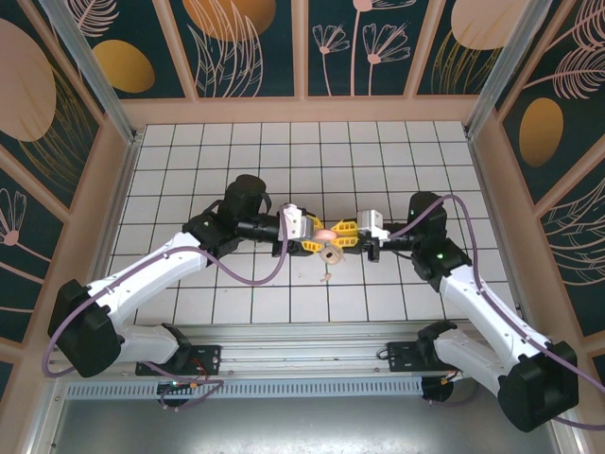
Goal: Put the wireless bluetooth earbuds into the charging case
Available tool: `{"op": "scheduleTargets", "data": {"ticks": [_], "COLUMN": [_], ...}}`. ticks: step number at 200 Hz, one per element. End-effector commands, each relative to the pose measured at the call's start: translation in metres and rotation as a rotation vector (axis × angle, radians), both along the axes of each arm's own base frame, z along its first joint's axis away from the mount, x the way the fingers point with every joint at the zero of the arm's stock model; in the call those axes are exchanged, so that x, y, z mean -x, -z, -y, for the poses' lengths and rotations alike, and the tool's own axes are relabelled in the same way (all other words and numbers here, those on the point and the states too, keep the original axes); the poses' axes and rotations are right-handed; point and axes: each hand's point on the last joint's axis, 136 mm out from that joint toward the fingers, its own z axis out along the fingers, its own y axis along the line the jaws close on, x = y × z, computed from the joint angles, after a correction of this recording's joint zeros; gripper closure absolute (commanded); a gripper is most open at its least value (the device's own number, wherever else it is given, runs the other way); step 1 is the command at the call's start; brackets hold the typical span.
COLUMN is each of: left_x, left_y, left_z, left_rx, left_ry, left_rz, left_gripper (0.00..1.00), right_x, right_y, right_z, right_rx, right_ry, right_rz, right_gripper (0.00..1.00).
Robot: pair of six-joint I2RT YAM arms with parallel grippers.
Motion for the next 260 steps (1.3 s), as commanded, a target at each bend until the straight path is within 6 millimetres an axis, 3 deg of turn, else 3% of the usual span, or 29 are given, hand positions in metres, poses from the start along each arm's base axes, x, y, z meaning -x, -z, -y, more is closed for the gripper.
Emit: {"op": "scheduleTargets", "data": {"ticks": [1, 144, 208, 233, 260], "left_x": [0.001, -0.001, -0.001, 0.000, 0.000], "left_y": [0.001, 0.010, 0.013, 0.010, 0.008], "left_z": [0.001, 0.002, 0.002, 0.002, 0.002], "left_rx": [0.002, -0.021, -0.034, -0.024, -0.018], "left_ry": [0.007, 0.000, 0.003, 0.008, 0.009], "left_rz": [0.016, -0.001, -0.005, -0.002, 0.000], "left_gripper": [0.63, 0.62, 0.74, 0.76, 0.77], "right_x": [-0.003, -0.003, -0.003, -0.004, -0.005], "right_y": [0.003, -0.005, -0.007, -0.006, -0.004], "right_z": [0.000, -0.005, -0.006, -0.006, -0.009], "right_rx": [0.045, 0.029, 0.021, 0.014, 0.008], "right_ry": [0.022, -0.004, -0.007, -0.002, -0.011], "right_rz": [0.025, 0.042, 0.045, 0.033, 0.013], "right_gripper": [0.86, 0.86, 0.86, 0.71, 0.67]}}
